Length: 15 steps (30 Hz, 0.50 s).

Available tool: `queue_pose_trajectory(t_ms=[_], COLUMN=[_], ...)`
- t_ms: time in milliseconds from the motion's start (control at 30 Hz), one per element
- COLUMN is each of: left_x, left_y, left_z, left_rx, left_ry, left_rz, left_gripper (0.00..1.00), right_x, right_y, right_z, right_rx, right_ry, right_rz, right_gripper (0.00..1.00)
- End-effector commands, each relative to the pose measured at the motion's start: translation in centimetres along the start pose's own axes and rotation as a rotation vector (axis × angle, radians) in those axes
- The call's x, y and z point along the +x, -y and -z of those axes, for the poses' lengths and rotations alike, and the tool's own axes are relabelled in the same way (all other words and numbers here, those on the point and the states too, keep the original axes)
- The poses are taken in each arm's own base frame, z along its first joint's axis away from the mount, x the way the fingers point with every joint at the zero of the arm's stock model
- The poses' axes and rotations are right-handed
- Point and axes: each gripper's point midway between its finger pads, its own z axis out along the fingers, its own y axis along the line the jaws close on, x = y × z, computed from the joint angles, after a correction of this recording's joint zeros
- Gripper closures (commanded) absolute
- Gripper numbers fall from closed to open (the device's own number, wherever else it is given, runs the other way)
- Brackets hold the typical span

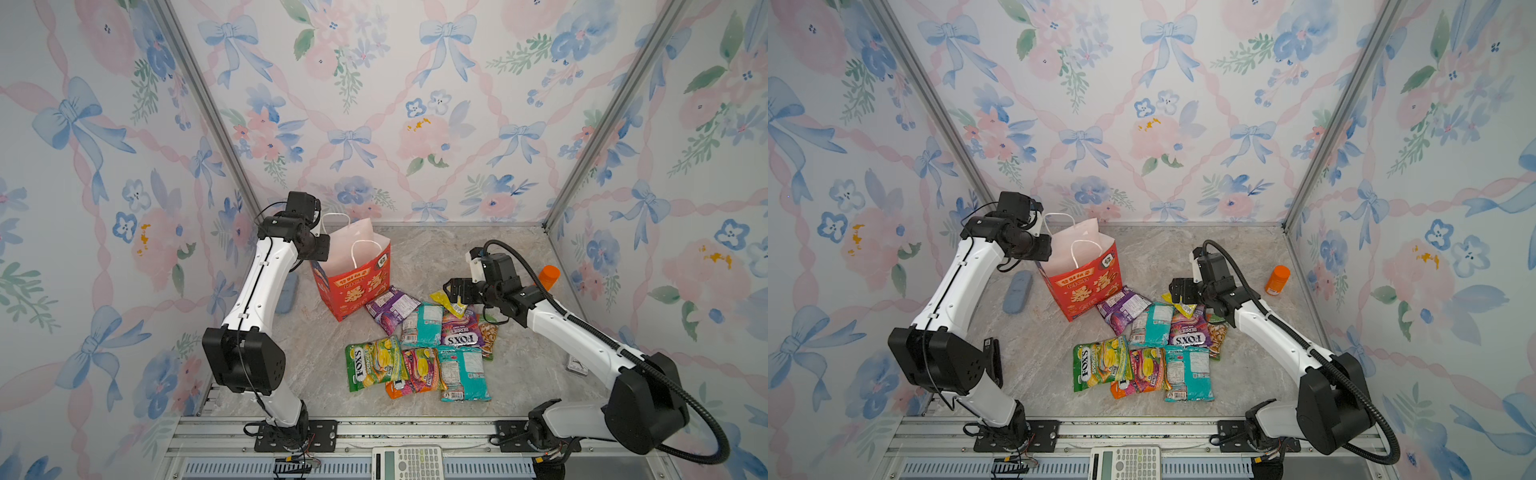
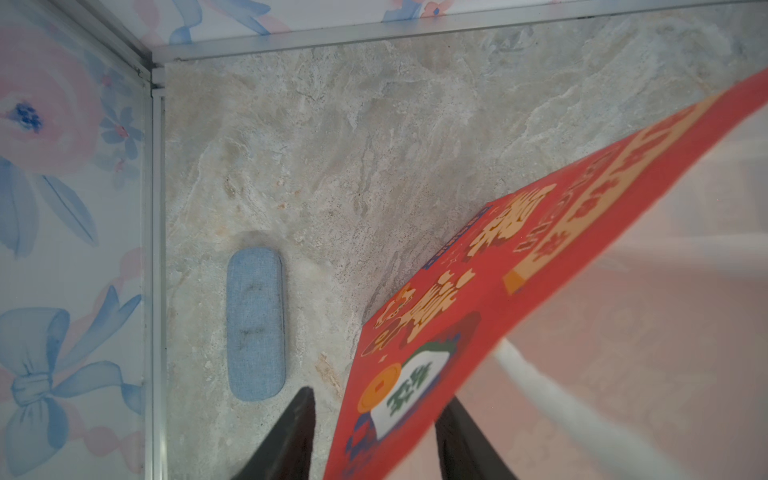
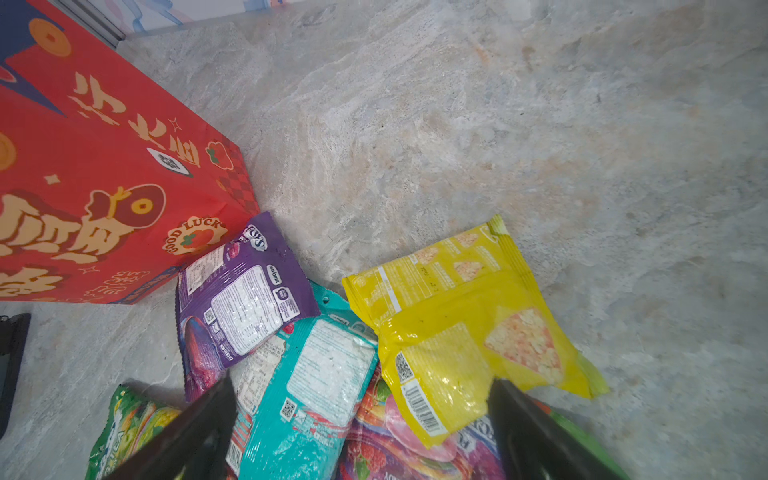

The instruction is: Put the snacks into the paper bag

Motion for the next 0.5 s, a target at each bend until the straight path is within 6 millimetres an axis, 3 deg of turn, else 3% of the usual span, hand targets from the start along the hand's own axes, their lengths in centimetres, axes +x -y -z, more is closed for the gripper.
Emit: queue_pose_trajectory(t_ms=[0,133,300,467], left_x=[-0.5,-2.1,-4.0,-4.6], left_y=[0.1,-0.7,0.4,-0.1], left_z=[3.0,3.4,1.4,-0.7], left_rx=[0.006,-0.024,0.018,-0.023], left_ry=[0.060,0.093,0.085,0.053], left_rz=[0.007,-0.012,-0.032,-0.059], left_gripper=[0.34,0.23,0.23,0.23], right_x=[-1.2,-1.3,-1.1,-0.8], right_y=[-1.5,-2.2,-2.7,-2.8], right_z=[-0.1,-0.2,-0.3,-0.2], right_rx=[-0.039,-0.053,-0.059,-0.053], right_ry=[0.017,0.014,0.015,0.007], right_rz=[0.001,0.006,0.007,0.016], right_gripper=[0.03,0.03,0.03,0.03])
